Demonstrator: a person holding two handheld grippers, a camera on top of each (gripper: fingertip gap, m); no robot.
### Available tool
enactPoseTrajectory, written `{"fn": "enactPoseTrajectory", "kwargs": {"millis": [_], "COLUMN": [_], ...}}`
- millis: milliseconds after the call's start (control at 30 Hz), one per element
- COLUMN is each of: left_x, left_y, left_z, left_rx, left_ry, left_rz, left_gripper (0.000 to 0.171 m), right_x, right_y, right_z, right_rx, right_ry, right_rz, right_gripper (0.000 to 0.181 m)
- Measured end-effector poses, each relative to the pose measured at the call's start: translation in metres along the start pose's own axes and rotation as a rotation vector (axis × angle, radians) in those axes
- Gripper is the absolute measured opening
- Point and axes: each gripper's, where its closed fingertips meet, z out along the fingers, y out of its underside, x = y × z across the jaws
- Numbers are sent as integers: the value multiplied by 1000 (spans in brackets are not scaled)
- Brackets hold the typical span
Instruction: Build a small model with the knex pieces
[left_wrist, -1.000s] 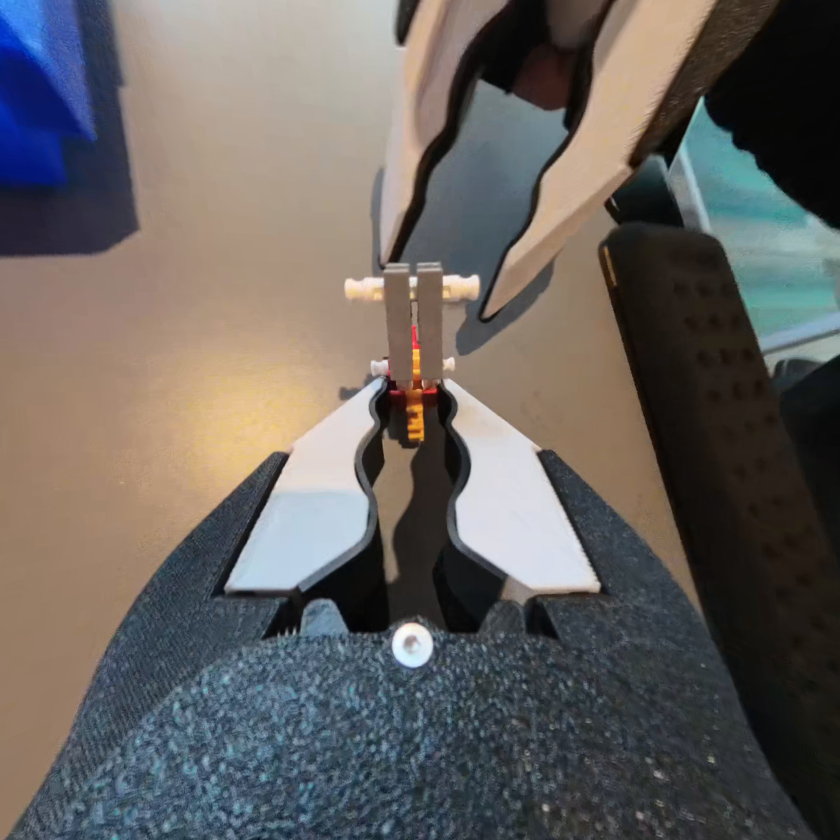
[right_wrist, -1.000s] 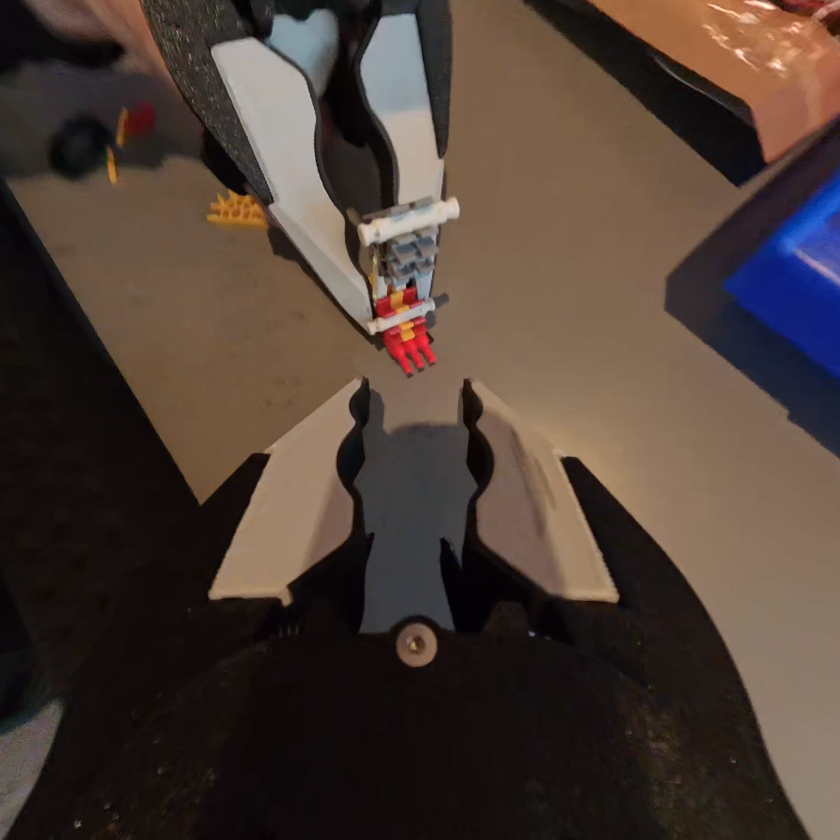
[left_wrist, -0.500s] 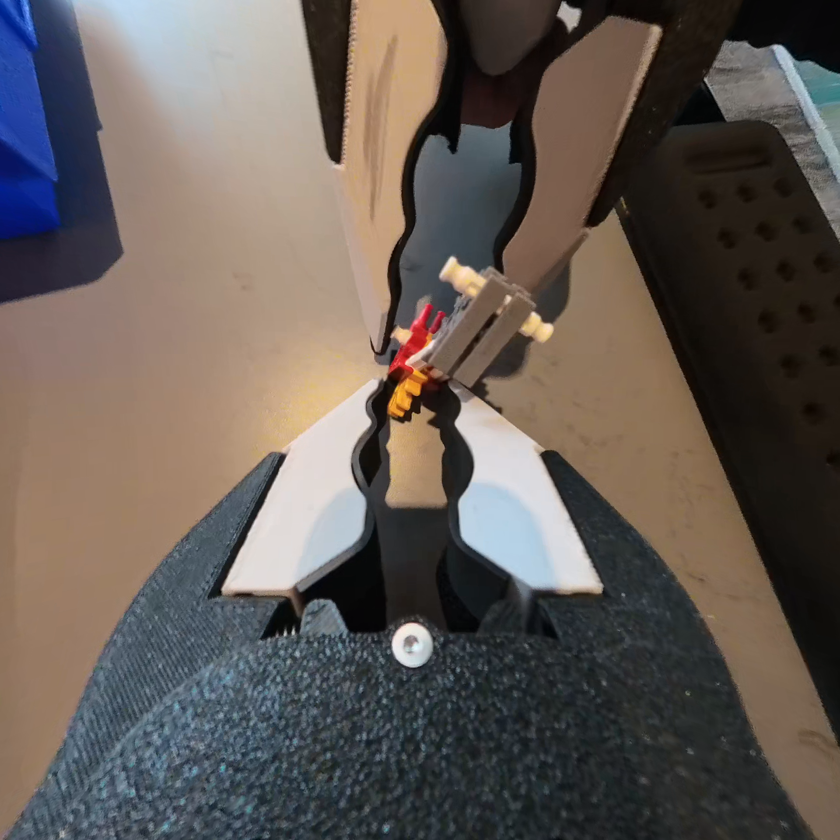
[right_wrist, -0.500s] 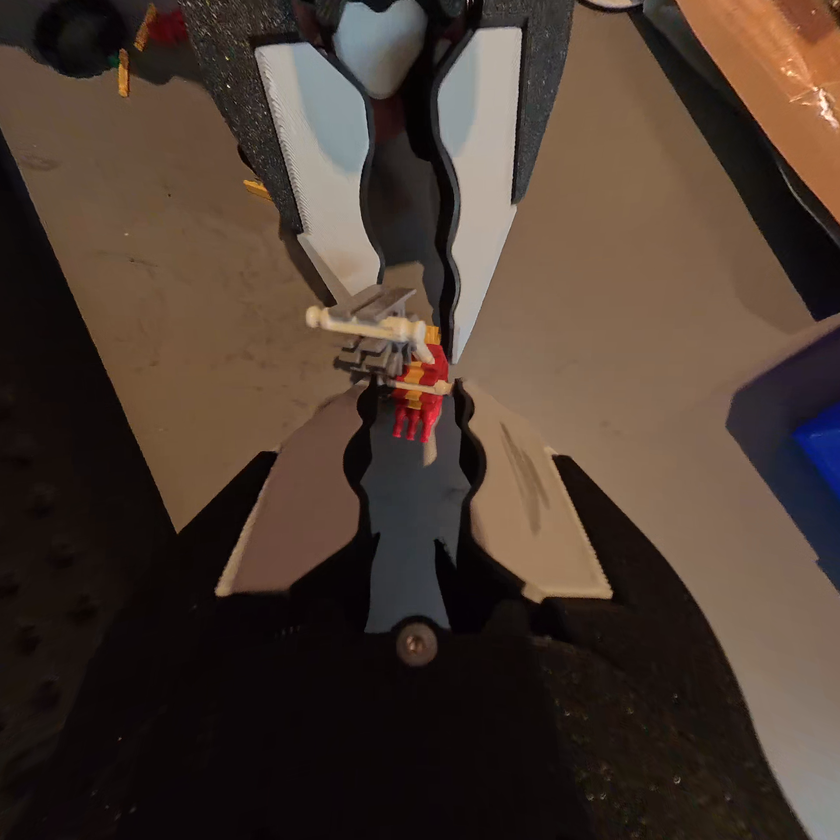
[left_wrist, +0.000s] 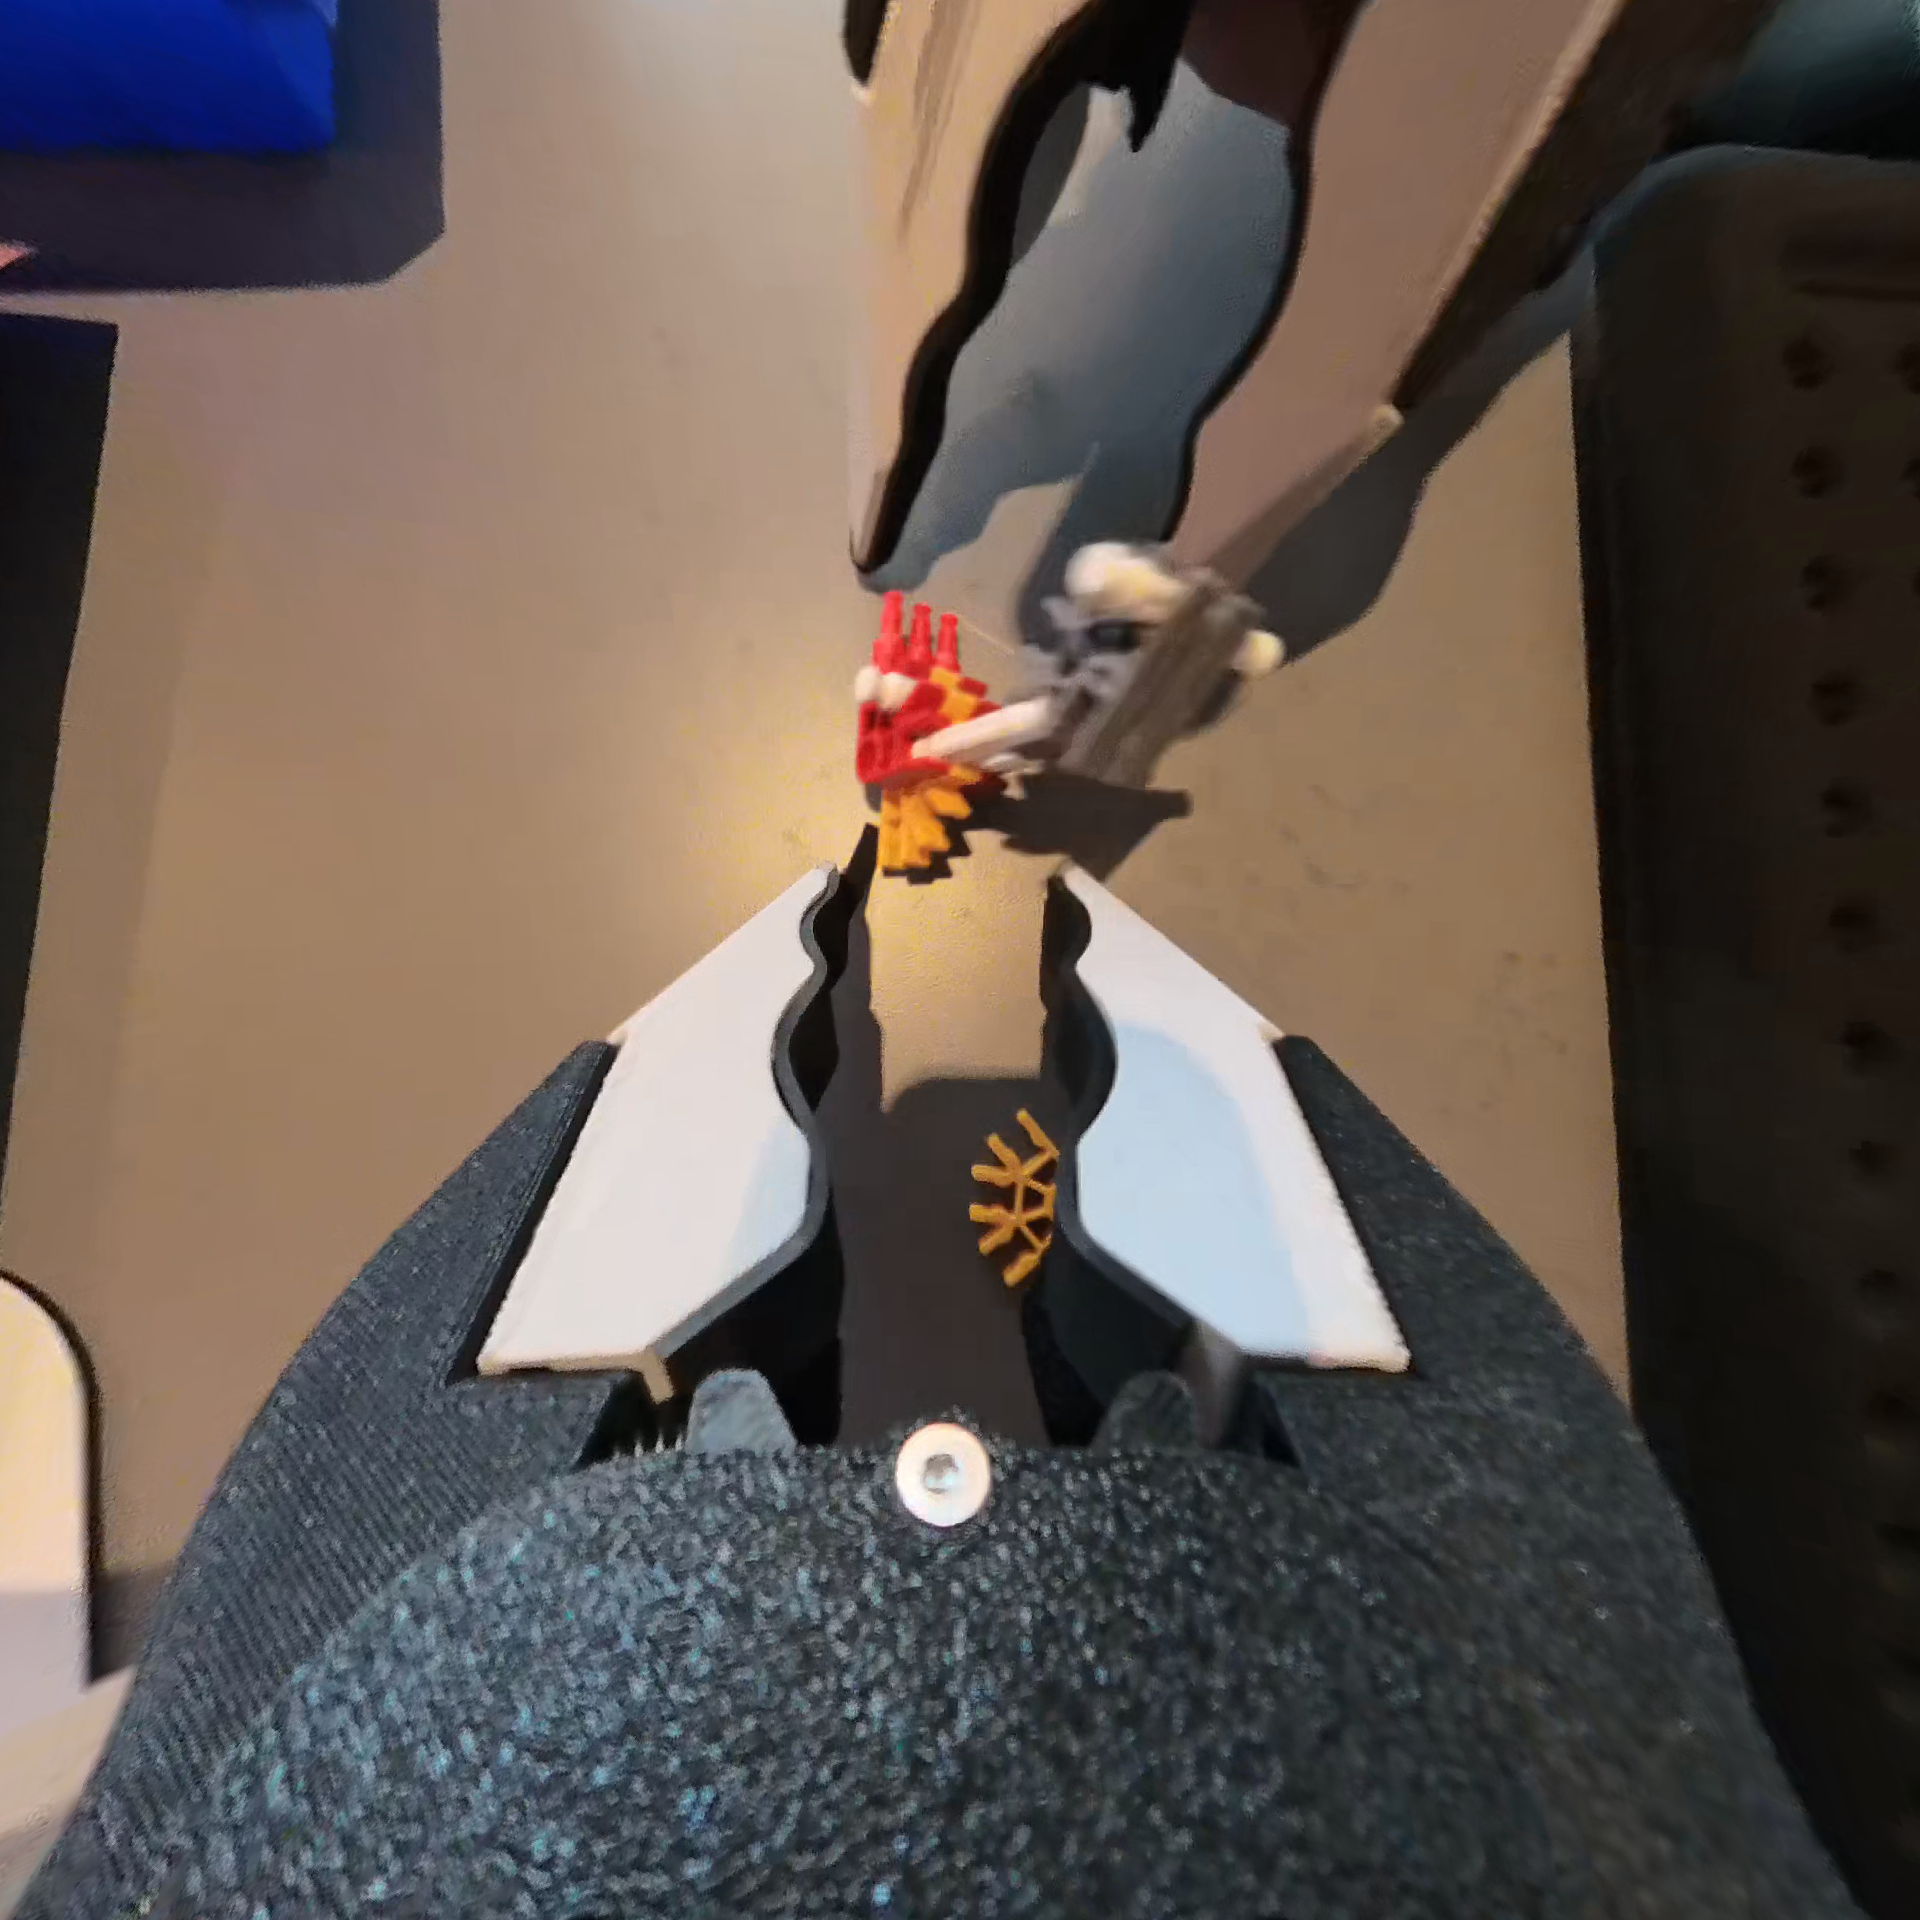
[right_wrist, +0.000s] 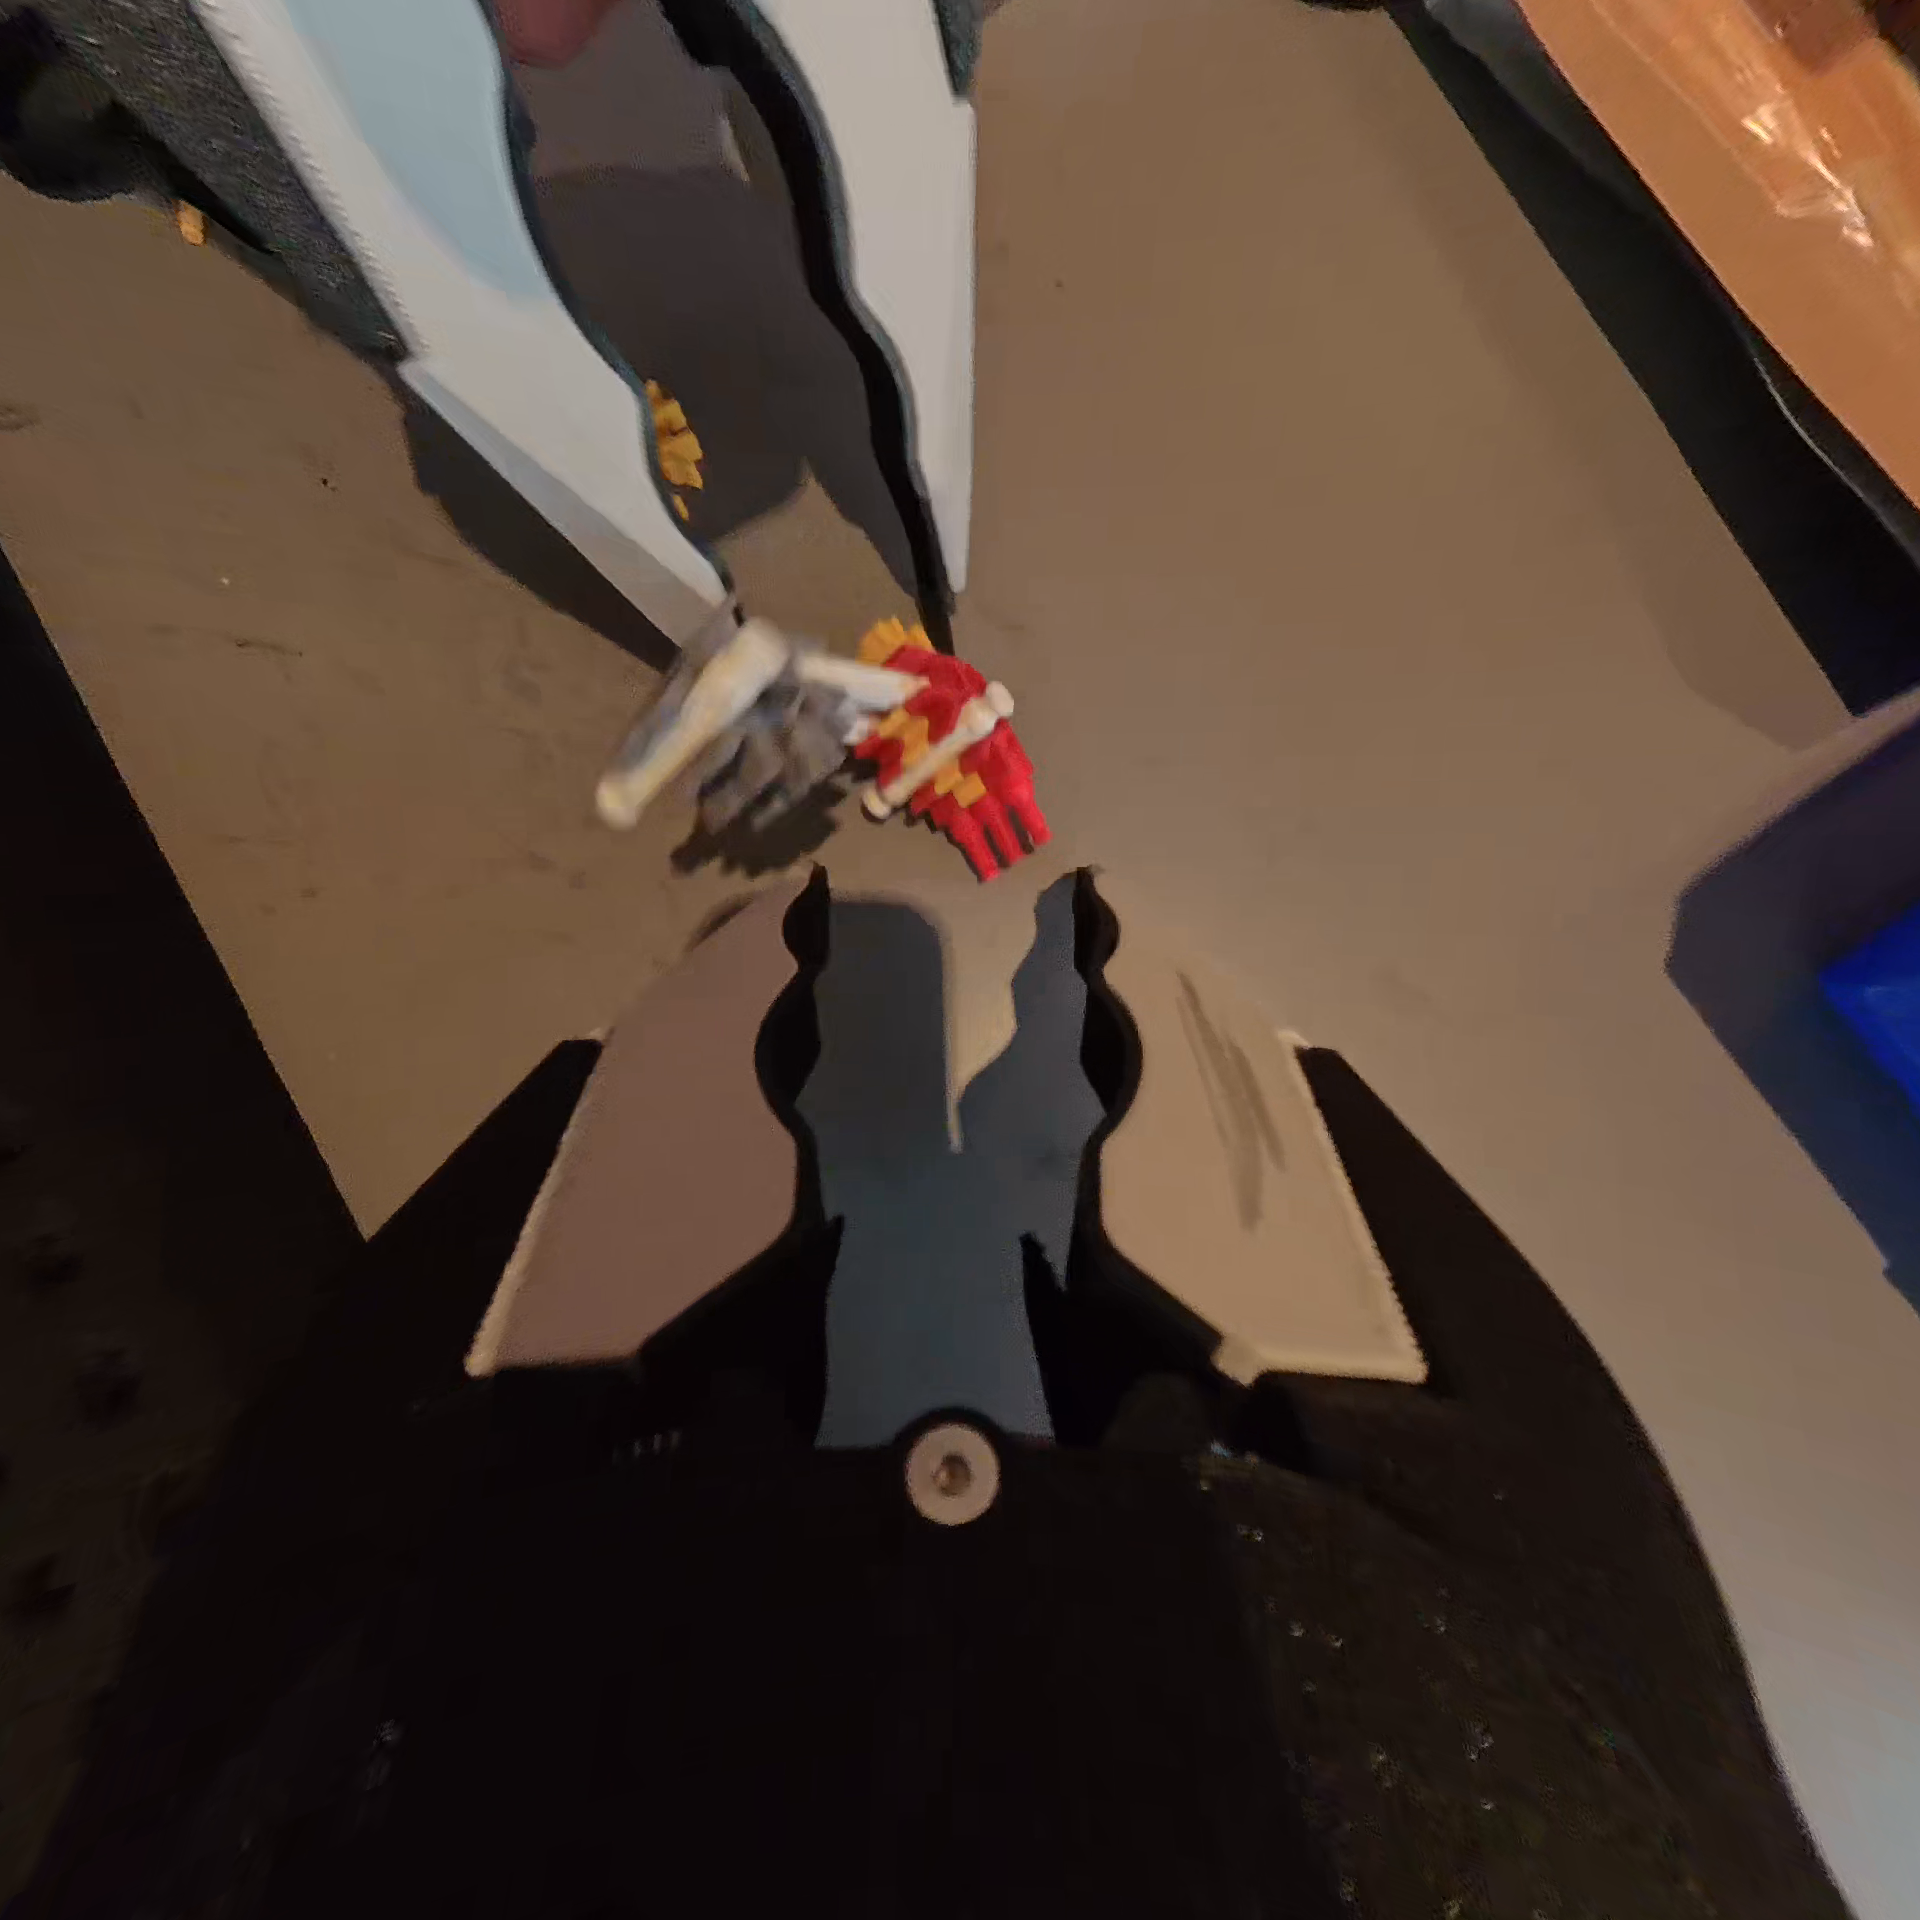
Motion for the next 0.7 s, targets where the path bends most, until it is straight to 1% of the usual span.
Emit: {"fn": "enactPoseTrajectory", "kwargs": {"millis": [33,67,100,133,200,300,367,467,533,600,700], "left_x": [-1,0,0,-1,-2,-5,-1,4,13,18,23], "left_y": [1,-3,-7,-8,-5,1,1,11,9,10,7], "left_z": [1,0,-1,-2,1,-1,-5,-7,-10,-8,-1], "left_rx": [-3,24,54,58,40,22,44,18,46,44,50], "left_ry": [3,9,16,23,28,-2,13,9,29,30,41], "left_rz": [-25,-42,-60,-81,-99,-116,-105,-89,-77,-58,-23], "left_gripper": [36,33,29,29,31,30,30,33,35,37,30], "right_x": [-2,-2,-2,-2,-3,-4,-3,-10,-16,-17,-10], "right_y": [-1,-3,-6,-7,-7,-8,-9,-12,-14,-18,-14], "right_z": [3,5,6,7,7,1,-6,-9,-8,-4,6], "right_rx": [3,10,18,21,9,-12,-25,-47,-54,-52,-111], "right_ry": [-3,7,22,32,47,69,98,73,47,43,60], "right_rz": [-15,-25,-29,-29,-52,-82,-121,-188,-223,-262,-310], "right_gripper": [39,35,20,18,18,18,24,33,34,37,36]}}
